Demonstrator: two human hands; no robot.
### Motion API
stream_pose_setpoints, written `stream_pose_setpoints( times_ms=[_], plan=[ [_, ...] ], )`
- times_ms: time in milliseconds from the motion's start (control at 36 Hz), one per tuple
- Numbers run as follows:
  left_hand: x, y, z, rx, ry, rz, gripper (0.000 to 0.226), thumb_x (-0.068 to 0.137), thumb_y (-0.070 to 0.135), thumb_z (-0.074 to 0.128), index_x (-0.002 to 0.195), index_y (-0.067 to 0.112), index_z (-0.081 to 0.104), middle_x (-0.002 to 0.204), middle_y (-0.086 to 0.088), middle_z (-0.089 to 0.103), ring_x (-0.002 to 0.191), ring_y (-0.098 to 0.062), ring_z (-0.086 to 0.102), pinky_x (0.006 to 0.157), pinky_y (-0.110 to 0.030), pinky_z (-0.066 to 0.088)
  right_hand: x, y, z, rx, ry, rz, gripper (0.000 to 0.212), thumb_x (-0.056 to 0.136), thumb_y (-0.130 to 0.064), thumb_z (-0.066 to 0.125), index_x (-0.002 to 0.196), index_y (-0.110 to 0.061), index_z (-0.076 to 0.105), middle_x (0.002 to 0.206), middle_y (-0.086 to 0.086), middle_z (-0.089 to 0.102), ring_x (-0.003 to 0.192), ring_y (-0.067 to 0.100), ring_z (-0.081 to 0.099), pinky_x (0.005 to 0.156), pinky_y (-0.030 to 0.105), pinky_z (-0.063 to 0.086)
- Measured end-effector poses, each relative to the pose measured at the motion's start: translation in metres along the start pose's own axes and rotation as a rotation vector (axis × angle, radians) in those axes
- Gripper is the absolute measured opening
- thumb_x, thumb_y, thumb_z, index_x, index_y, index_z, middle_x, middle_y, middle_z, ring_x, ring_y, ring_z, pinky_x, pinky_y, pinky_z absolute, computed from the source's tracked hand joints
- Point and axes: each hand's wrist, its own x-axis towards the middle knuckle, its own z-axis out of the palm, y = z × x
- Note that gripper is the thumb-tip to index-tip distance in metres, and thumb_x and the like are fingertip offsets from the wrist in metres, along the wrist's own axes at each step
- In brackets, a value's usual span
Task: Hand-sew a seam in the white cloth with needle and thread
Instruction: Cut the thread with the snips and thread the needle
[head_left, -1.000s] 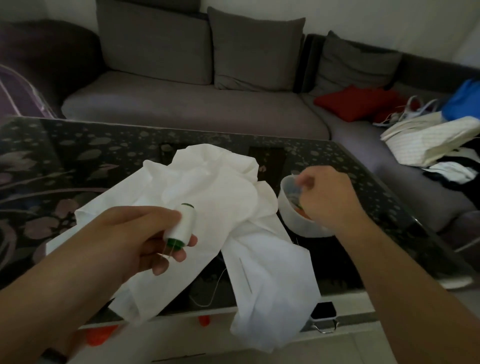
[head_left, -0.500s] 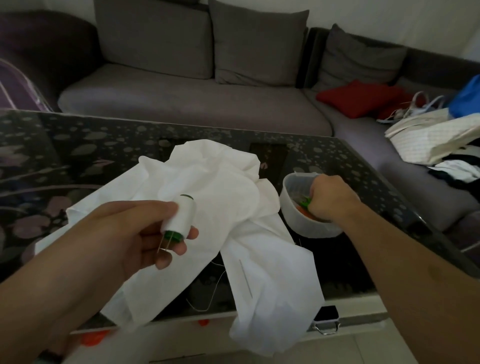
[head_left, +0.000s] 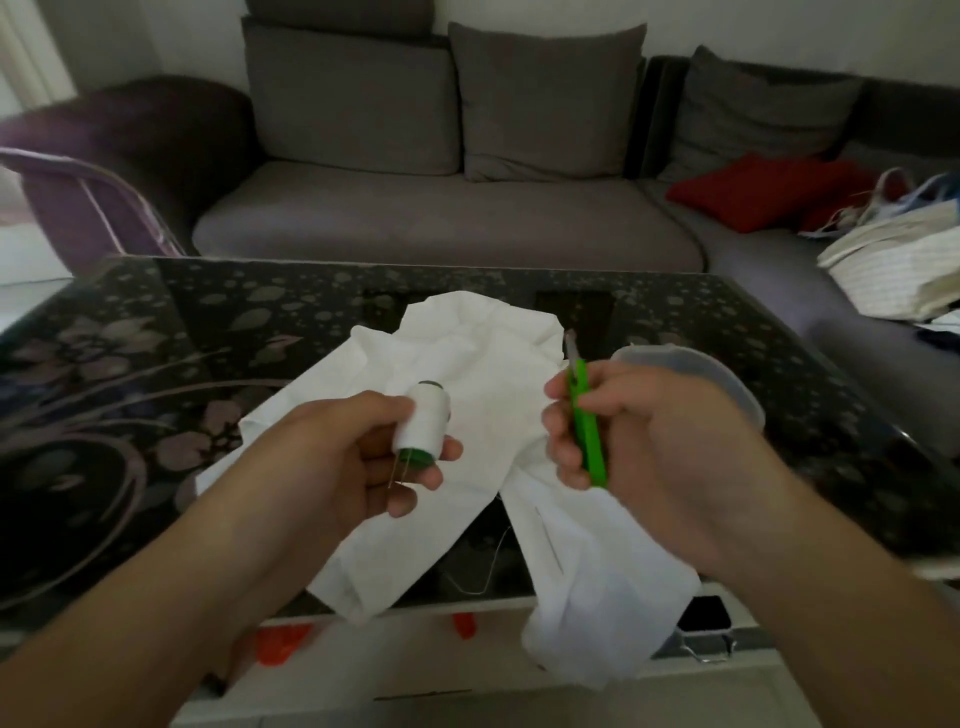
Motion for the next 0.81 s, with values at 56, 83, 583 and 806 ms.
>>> stream_pose_setpoints(
  times_ms=[56,83,583,806],
  plan=[
    [-0.004,0.003,-0.004,-0.001,-0.011,-0.008,0.055,0.074,0.029,0.061,0.118,-0.003,0.069,0.094,-0.023,0.077,0.06,-0.021,0.068,0.043,-0.027,0.048,-0.005,0.014,0.015,0.012,-0.067,-0.002,0.019,0.091,0.008,0.043,0.1,0.0,0.058,0.067,0.011,0.047,0.054,0.019,0.042,0.052,0.033,0.032],
    [-0.006,0.005,-0.005,0.005,-0.018,-0.01,0.054,0.075,0.029,0.06,0.118,-0.003,0.069,0.093,-0.023,0.076,0.06,-0.021,0.067,0.043,-0.027,0.048,-0.006,0.021,0.021,-0.003,-0.089,-0.003,0.019,0.091,0.008,0.046,0.101,0.001,0.06,0.064,0.008,0.043,0.053,0.018,0.039,0.051,0.032,0.03],
    [-0.024,0.009,-0.009,0.182,-0.037,0.02,0.035,0.093,0.026,0.061,0.118,0.003,0.072,0.098,-0.019,0.078,0.07,-0.021,0.069,0.055,-0.029,0.054,0.004,0.047,0.026,-0.623,0.039,-0.191,0.009,0.09,-0.033,0.074,0.085,-0.026,0.072,0.054,-0.012,0.049,0.049,0.002,0.047,0.059,0.026,0.042],
    [-0.028,0.014,-0.01,0.302,0.015,0.135,0.029,0.098,0.027,0.059,0.113,0.008,0.076,0.099,-0.014,0.08,0.079,-0.024,0.074,0.059,-0.028,0.056,-0.01,0.044,0.025,0.054,-0.131,0.142,0.041,0.105,-0.029,0.042,0.106,0.005,0.064,0.065,0.008,0.045,0.053,0.018,0.039,0.051,0.032,0.029]
  ],
)
